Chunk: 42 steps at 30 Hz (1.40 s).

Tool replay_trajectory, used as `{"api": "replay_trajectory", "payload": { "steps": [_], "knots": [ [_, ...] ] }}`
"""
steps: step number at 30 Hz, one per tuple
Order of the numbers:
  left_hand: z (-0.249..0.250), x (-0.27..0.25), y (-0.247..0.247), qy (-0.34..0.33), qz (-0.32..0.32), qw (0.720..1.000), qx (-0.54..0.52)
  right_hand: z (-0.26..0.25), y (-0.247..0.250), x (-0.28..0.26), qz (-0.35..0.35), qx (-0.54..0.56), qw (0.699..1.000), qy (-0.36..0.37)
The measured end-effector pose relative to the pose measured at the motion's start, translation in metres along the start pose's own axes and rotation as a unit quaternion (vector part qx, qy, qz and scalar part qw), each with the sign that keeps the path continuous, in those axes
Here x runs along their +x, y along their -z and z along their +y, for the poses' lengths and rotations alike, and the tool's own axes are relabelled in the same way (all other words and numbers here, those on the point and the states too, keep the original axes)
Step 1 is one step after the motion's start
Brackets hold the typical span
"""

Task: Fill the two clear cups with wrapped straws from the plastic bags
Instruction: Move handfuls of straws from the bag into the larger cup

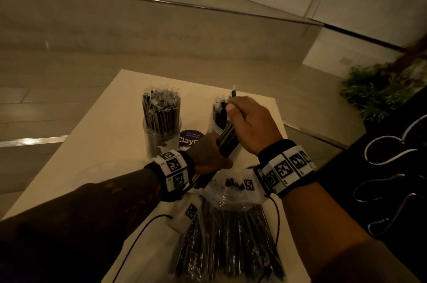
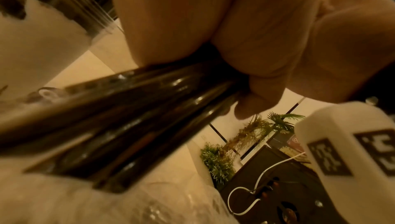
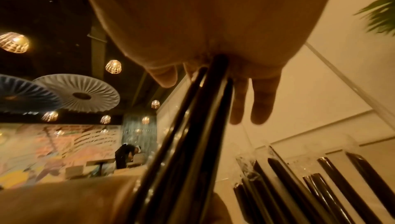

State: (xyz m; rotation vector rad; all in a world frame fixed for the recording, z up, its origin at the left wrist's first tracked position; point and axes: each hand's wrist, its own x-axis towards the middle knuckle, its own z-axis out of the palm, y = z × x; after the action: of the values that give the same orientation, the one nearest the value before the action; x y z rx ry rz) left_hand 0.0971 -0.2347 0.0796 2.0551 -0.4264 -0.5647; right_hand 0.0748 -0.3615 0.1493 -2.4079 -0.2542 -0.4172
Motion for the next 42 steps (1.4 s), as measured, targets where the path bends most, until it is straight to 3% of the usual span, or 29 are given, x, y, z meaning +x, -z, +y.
{"api": "replay_trajectory", "payload": {
  "steps": [2,6,9,11,14,17,22,25,30,34,37,39,42],
  "knots": [
    [0.002,0.002,0.0,-0.005,-0.004,1.0,-0.025,-0.003,-0.001,0.001,0.052,0.029,0.998,-0.001],
    [0.006,-0.003,-0.006,-0.022,-0.006,0.997,-0.073,-0.007,0.005,0.003,0.051,0.093,0.992,-0.061],
    [0.012,-0.003,-0.007,-0.057,0.005,0.996,-0.075,-0.004,0.007,-0.005,0.147,0.25,0.941,-0.173],
    [0.016,0.001,-0.007,-0.086,0.009,0.995,-0.057,-0.001,-0.004,-0.014,0.137,0.343,0.899,-0.233],
    [0.018,0.006,-0.013,-0.156,0.012,0.988,0.013,-0.002,-0.026,-0.024,0.138,0.309,0.902,-0.269],
    [0.006,0.012,-0.01,-0.184,0.05,0.978,0.088,-0.006,-0.018,-0.02,0.177,0.3,0.9,-0.263],
    [-0.008,0.013,0.003,-0.164,0.094,0.966,0.178,-0.012,0.041,0.014,0.322,0.258,0.893,-0.182],
    [-0.006,0.021,0.002,-0.139,0.114,0.965,0.192,-0.009,0.047,0.041,0.37,0.253,0.882,-0.148],
    [0.0,0.031,0.001,-0.117,0.125,0.971,0.17,0.015,-0.008,0.056,0.308,0.238,0.897,-0.211],
    [0.003,0.036,0.003,-0.125,0.136,0.976,0.112,0.044,-0.051,0.041,0.172,0.14,0.936,-0.274],
    [0.001,0.038,0.005,-0.116,0.136,0.978,0.111,0.058,-0.058,0.038,0.076,0.049,0.956,-0.279],
    [-0.002,0.038,0.007,-0.116,0.135,0.975,0.133,0.064,-0.056,0.041,0.065,-0.002,0.959,-0.275],
    [-0.003,0.037,0.007,-0.133,0.136,0.971,0.148,0.064,-0.045,0.041,0.102,-0.028,0.963,-0.248]
  ]
}}
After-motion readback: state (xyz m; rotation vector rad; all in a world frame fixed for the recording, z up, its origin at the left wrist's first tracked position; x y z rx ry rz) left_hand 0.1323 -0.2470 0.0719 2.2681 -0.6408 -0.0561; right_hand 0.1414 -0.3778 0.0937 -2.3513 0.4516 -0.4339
